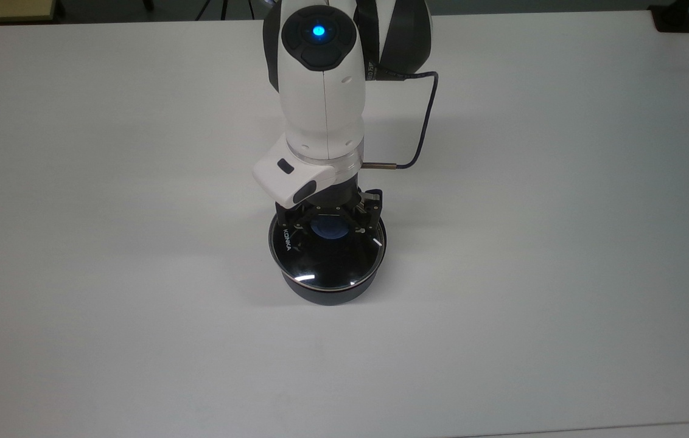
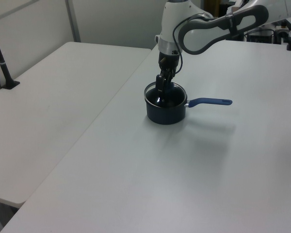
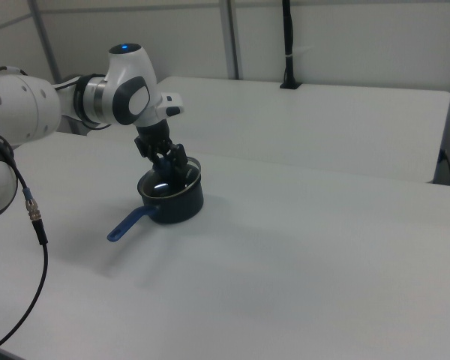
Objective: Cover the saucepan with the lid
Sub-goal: 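Lower the glass lid onto the saucepan opening, then open the gripper to release the knob, leaving the lid seated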
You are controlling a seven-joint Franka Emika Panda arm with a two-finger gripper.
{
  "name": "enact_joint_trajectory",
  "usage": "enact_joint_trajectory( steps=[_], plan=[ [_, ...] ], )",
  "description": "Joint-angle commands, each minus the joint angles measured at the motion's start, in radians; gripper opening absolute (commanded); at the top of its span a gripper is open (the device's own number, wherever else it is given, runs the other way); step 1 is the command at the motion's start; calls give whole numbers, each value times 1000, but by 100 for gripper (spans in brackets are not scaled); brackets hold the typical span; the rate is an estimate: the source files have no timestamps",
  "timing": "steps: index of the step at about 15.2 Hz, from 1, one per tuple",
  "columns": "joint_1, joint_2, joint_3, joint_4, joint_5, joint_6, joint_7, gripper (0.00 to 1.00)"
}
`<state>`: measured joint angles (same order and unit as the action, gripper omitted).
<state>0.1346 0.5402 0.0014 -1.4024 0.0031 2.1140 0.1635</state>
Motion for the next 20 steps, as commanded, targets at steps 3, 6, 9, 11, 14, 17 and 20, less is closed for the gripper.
enact_joint_trajectory(
  steps=[3, 6, 9, 11, 14, 17, 20],
  plan=[
    [7, -57, -9, -9, 52, -72, 16, 55],
    [8, -54, -9, -16, 51, -72, 16, 64],
    [2, -36, -9, -18, 49, -60, 14, 71],
    [2, -26, -9, -20, 46, -58, 14, 71],
    [2, -25, -9, -18, 46, -60, 16, 99],
    [-1, -51, -18, -18, 44, -66, 14, 100],
    [-7, -55, -21, -18, 35, -72, 7, 100]
  ],
)
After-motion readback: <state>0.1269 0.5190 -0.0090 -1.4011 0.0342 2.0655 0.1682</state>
